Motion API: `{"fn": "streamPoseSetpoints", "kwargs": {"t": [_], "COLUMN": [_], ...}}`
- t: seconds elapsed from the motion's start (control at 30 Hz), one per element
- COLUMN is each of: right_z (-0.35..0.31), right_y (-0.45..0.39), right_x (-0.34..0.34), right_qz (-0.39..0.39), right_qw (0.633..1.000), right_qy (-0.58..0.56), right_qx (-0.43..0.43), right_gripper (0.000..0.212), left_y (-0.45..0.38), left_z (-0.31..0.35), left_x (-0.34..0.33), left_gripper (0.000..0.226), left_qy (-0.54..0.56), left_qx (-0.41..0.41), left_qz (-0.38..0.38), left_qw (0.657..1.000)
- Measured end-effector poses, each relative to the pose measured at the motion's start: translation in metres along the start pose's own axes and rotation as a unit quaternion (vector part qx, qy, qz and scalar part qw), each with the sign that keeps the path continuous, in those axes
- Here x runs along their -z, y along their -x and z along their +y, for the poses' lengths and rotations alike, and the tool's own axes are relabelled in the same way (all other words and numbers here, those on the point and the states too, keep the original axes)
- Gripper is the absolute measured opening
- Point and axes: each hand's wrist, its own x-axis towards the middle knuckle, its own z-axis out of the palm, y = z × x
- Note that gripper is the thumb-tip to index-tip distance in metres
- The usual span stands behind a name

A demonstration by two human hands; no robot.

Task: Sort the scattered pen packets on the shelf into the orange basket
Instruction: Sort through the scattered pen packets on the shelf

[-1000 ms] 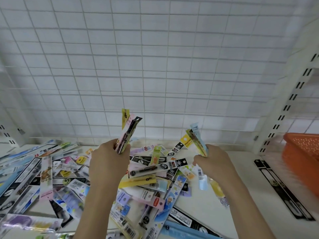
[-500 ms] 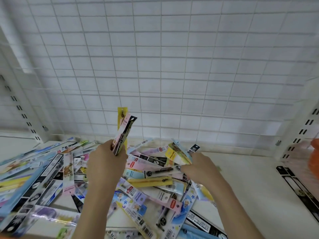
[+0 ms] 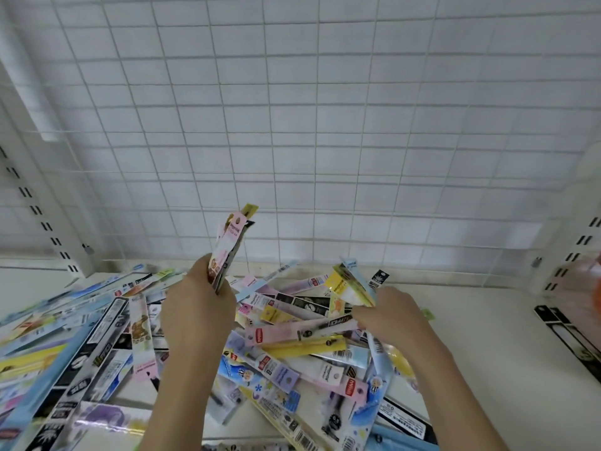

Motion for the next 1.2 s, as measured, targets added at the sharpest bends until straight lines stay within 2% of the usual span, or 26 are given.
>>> {"fn": "streamPoseSetpoints", "kwargs": {"t": [0.2, 0.3, 0.43, 0.47, 0.53, 0.6, 0.63, 0.7, 0.73, 0.8, 0.87, 0.93, 1.2], "right_z": [0.003, 0.007, 0.016, 0.018, 0.022, 0.027, 0.03, 0.037, 0.041, 0.05, 0.057, 0.062, 0.078], "right_y": [0.007, 0.009, 0.01, 0.011, 0.012, 0.012, 0.012, 0.011, 0.011, 0.009, 0.01, 0.011, 0.013], "right_x": [0.012, 0.019, 0.027, 0.03, 0.034, 0.039, 0.041, 0.045, 0.047, 0.052, 0.056, 0.06, 0.068], "right_qz": [0.06, 0.066, 0.065, 0.066, 0.067, 0.07, 0.069, 0.065, 0.062, 0.063, 0.069, 0.074, 0.076], "right_qw": [0.997, 0.998, 0.998, 0.998, 0.998, 0.997, 0.998, 0.998, 0.998, 0.998, 0.997, 0.997, 0.997], "right_qy": [-0.04, -0.007, -0.001, 0.0, 0.011, 0.009, 0.002, -0.008, -0.009, 0.004, 0.018, 0.015, -0.005], "right_qx": [0.011, 0.012, 0.007, 0.008, 0.011, 0.013, 0.012, 0.002, -0.006, -0.011, -0.019, -0.024, -0.005], "right_gripper": [0.029, 0.02, 0.016, 0.016, 0.02, 0.029, 0.036, 0.052, 0.058, 0.049, 0.029, 0.019, 0.018], "left_y": [-0.004, -0.005, -0.005, -0.002, 0.005, 0.01, 0.012, 0.016, 0.019, 0.025, 0.032, 0.037, 0.047], "left_z": [0.001, 0.0, 0.003, 0.006, 0.012, 0.017, 0.02, 0.026, 0.029, 0.034, 0.036, 0.034, 0.035], "left_x": [-0.007, -0.013, -0.022, -0.022, -0.024, -0.027, -0.029, -0.034, -0.036, -0.042, -0.049, -0.056, -0.067], "left_gripper": [0.043, 0.032, 0.011, 0.015, 0.041, 0.059, 0.054, 0.021, 0.017, 0.035, 0.04, 0.041, 0.031], "left_qy": [0.062, 0.072, 0.077, 0.076, 0.059, 0.03, 0.016, -0.009, -0.008, -0.025, -0.063, -0.085, -0.099], "left_qx": [-0.034, -0.06, -0.041, -0.048, -0.064, -0.038, -0.024, -0.014, -0.005, 0.011, 0.011, 0.008, 0.026], "left_qz": [-0.033, -0.044, -0.097, -0.121, -0.173, -0.219, -0.239, -0.274, -0.296, -0.348, -0.373, -0.371, -0.338], "left_qw": [0.997, 0.995, 0.991, 0.989, 0.981, 0.974, 0.971, 0.961, 0.955, 0.937, 0.926, 0.925, 0.936]}}
